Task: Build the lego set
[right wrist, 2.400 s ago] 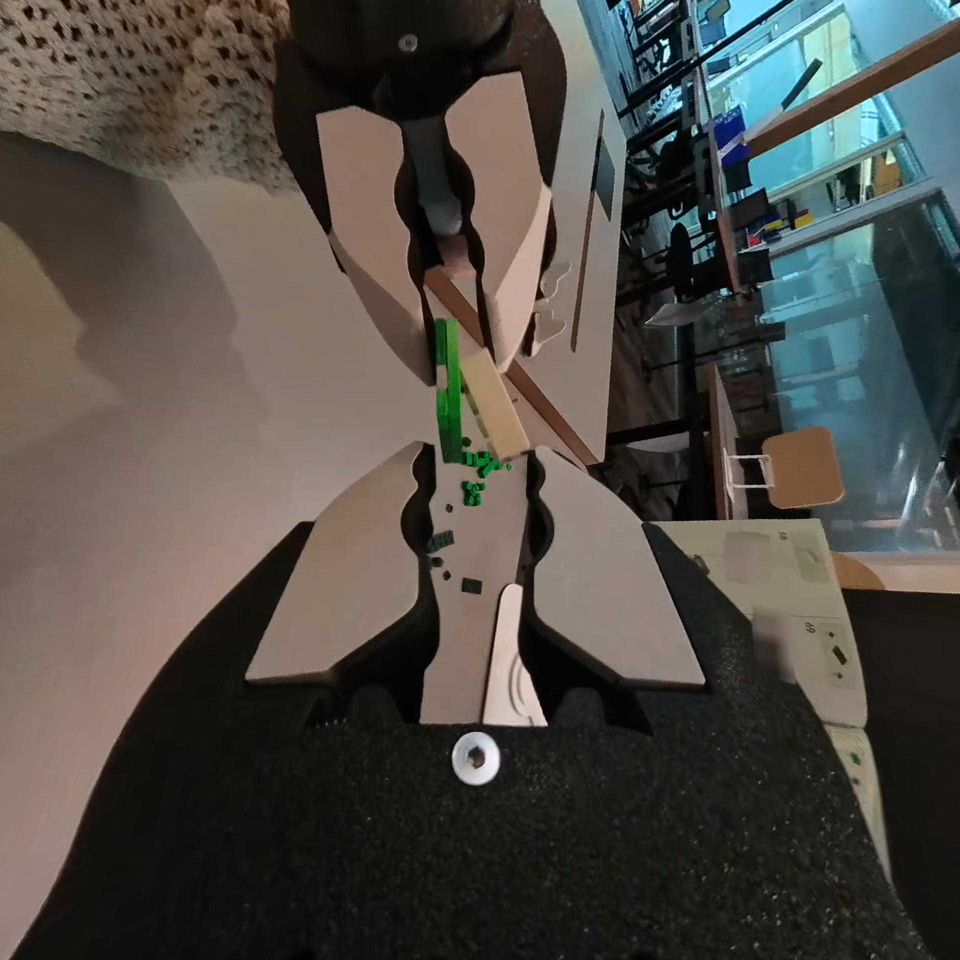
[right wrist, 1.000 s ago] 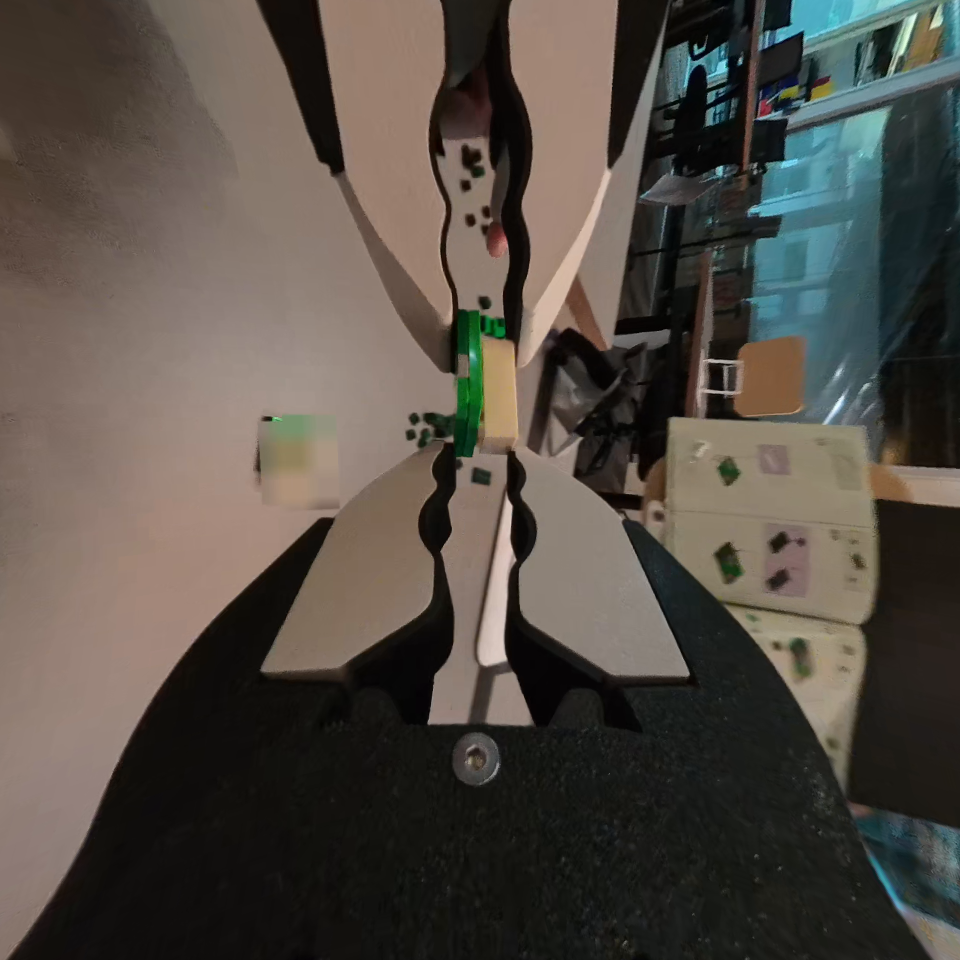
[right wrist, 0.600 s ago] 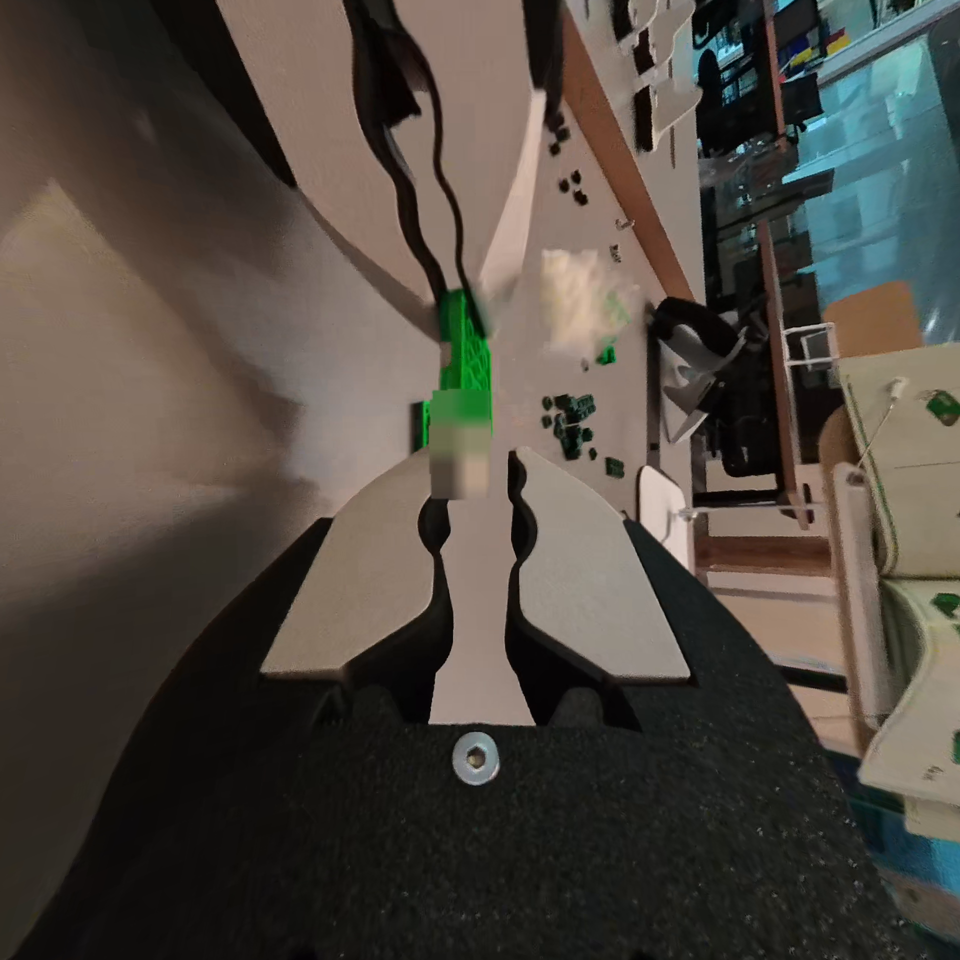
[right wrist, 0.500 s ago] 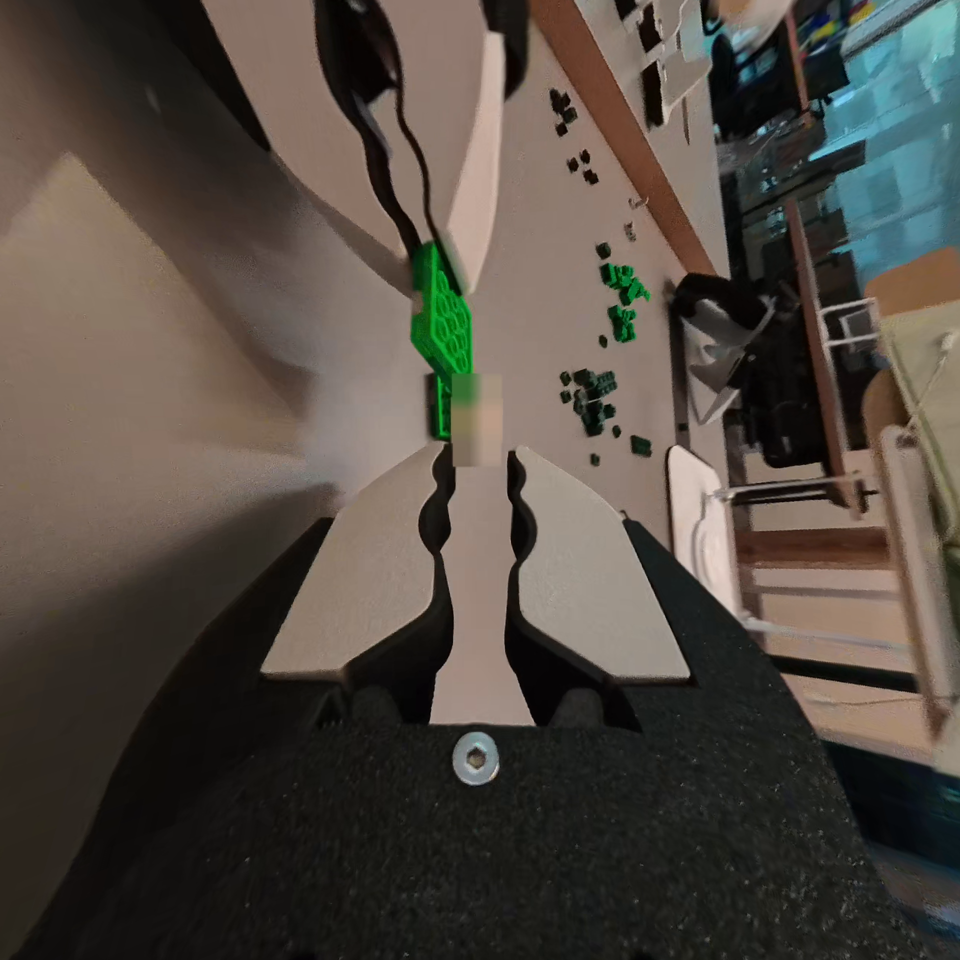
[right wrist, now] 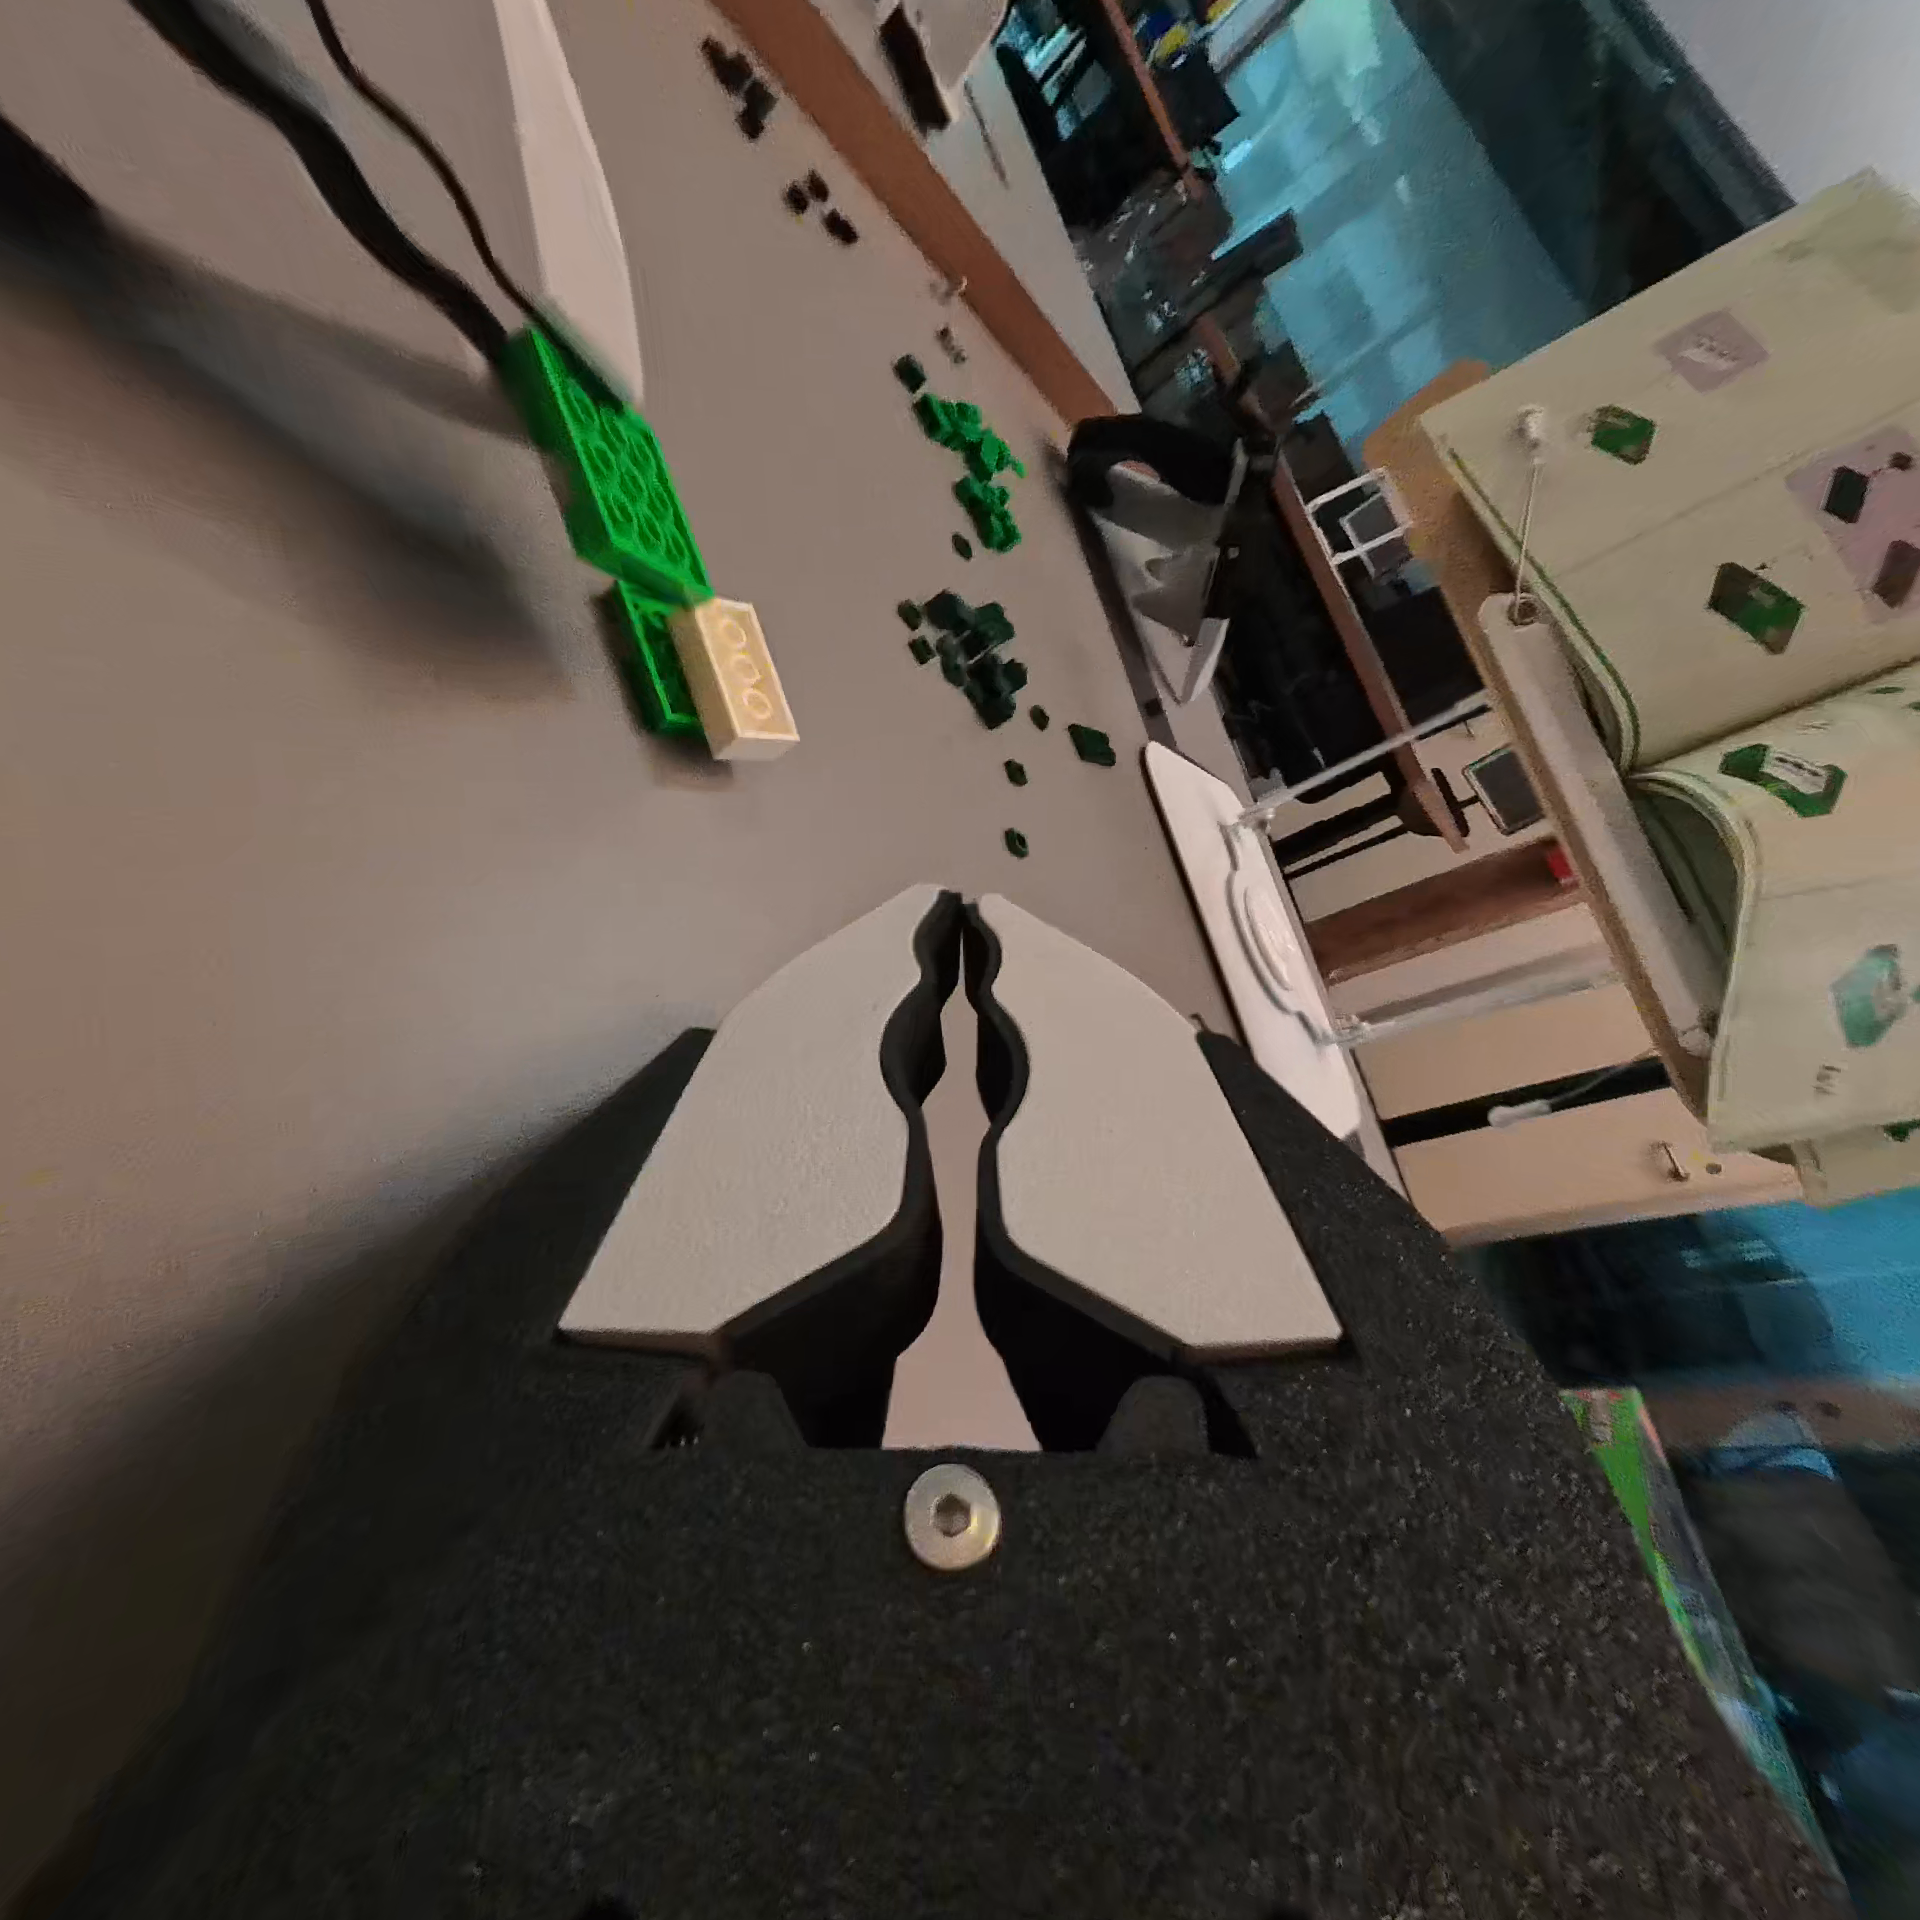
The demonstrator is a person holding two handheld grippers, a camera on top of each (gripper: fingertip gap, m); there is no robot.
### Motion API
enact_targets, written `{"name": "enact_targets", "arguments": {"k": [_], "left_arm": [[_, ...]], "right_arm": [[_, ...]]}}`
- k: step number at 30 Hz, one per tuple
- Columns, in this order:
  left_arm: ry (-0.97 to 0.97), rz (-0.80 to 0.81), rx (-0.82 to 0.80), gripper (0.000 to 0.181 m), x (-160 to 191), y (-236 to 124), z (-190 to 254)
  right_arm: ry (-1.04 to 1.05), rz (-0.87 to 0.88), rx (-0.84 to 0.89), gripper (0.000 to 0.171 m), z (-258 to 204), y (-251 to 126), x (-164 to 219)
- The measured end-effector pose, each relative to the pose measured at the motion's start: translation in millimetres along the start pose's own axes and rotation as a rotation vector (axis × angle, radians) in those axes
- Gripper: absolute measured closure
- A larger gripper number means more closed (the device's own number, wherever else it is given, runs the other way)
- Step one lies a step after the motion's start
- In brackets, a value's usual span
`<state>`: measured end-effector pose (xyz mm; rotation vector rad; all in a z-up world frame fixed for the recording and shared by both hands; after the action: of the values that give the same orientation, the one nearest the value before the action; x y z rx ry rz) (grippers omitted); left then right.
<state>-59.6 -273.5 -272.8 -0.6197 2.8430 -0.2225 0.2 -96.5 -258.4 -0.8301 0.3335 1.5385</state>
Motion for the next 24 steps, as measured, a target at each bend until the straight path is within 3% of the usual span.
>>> {"name": "enact_targets", "arguments": {"k": [6,9,12,14,16,18,19,21,24], "left_arm": [[-0.042,-0.006,0.085,0.170,17,-16,0],[-0.153,0.032,0.250,0.151,16,-24,-3],[-0.245,-0.004,0.447,0.148,17,-30,-8],[-0.385,-0.018,0.553,0.146,19,-31,-15],[-0.649,-0.031,0.613,0.145,23,-26,-24],[-0.928,-0.116,0.649,0.135,29,-19,-29],[-1.030,-0.178,0.680,0.121,30,-16,-26],[-1.141,-0.267,0.670,0.101,28,-15,-19],[-1.150,-0.305,0.568,0.106,18,-16,-12]], "right_arm": [[-0.002,0.010,-0.015,0.171,-2,0,0],[0.014,0.020,-0.014,0.171,-1,-2,0],[0.035,0.035,-0.010,0.171,1,-4,1],[0.053,0.039,-0.007,0.171,2,-5,1],[0.063,0.040,-0.008,0.171,3,-5,2],[0.065,0.044,-0.008,0.171,3,-5,2],[0.066,0.046,-0.010,0.171,3,-5,2],[0.066,0.048,-0.013,0.171,3,-5,2],[0.067,0.051,-0.018,0.171,3,-5,2]]}}
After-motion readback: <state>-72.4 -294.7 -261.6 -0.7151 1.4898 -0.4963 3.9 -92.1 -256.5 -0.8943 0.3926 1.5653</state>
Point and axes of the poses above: each gripper's, where its closed fingertips meet, y out along the fingers, x out of its underside, z = x × y across the jaws, the point moved 8 cm from there along -y, back along the fingers, and after that the axes turned 6 degrees about y, right-handed, at the moved point
